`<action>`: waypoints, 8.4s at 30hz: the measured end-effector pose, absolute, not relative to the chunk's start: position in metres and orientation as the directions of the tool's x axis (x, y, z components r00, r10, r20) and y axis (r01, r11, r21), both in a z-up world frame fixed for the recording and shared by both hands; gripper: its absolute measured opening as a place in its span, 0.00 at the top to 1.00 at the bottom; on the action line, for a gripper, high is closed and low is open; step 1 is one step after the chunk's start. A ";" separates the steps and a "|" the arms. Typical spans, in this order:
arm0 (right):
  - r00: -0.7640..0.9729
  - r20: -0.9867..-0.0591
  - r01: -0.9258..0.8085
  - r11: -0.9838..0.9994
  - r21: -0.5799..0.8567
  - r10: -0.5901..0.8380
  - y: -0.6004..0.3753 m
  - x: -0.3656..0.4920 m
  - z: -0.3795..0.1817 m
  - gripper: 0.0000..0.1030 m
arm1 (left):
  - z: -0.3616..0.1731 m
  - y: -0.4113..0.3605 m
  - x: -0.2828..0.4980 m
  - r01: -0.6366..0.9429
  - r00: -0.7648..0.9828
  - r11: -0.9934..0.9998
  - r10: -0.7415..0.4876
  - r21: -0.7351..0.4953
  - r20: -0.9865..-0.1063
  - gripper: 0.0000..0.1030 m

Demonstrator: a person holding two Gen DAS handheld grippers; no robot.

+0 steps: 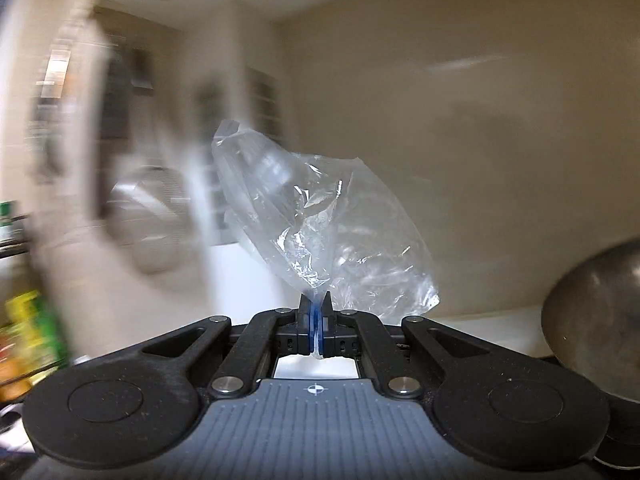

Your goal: Collect trash

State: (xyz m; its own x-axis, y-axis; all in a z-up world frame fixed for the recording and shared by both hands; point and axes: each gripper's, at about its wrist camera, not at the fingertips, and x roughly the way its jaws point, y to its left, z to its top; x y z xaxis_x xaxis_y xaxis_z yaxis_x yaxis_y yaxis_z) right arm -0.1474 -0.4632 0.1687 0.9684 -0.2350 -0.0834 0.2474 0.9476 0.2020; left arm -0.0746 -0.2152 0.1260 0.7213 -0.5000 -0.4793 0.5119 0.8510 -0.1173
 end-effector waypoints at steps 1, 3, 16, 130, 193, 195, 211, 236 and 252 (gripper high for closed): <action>0.977 -0.084 0.210 0.959 0.188 -0.198 -0.455 -0.162 0.170 0.98 | 0.126 -0.208 -0.089 0.504 0.731 0.857 -0.490 -0.109 -0.476 0.96; 0.987 -0.088 0.145 0.975 0.166 -0.132 -0.437 -0.197 0.171 0.98 | 0.126 -0.193 -0.120 0.487 0.748 0.870 -0.462 -0.078 -0.476 0.96; 0.949 -0.312 -0.049 0.998 0.033 0.057 -0.360 -0.366 0.109 0.98 | 0.049 -0.133 -0.257 0.422 0.734 0.906 -0.355 -0.021 -0.579 0.96; 0.429 -0.887 -0.094 0.985 0.143 0.170 -0.301 -0.290 -0.139 0.98 | -0.188 -0.153 -0.209 0.328 0.418 0.944 -0.118 0.028 -0.901 0.96; 0.673 -0.730 -0.083 0.993 0.086 0.120 -0.299 -0.378 -0.051 0.06 | -0.099 -0.135 -0.288 0.247 0.519 0.959 -0.010 0.139 -0.855 0.00; 0.672 -0.731 -0.084 0.993 0.083 0.118 -0.297 -0.378 -0.050 0.05 | -0.098 -0.134 -0.289 0.245 0.518 0.959 -0.003 0.145 -0.855 0.00; 0.621 -0.775 -0.075 0.993 0.096 0.122 -0.297 -0.371 -0.064 0.04 | -0.104 -0.135 -0.288 0.225 0.555 0.953 0.044 0.201 -0.830 0.00; 0.571 -0.815 0.002 0.992 0.123 0.100 -0.311 -0.363 -0.081 0.04 | -0.116 -0.144 -0.280 0.257 0.514 0.944 0.047 0.207 -0.856 0.00; 0.553 -0.828 0.001 0.993 0.116 0.096 -0.309 -0.358 -0.083 0.03 | -0.121 -0.147 -0.277 0.258 0.501 0.943 0.056 0.211 -0.864 0.00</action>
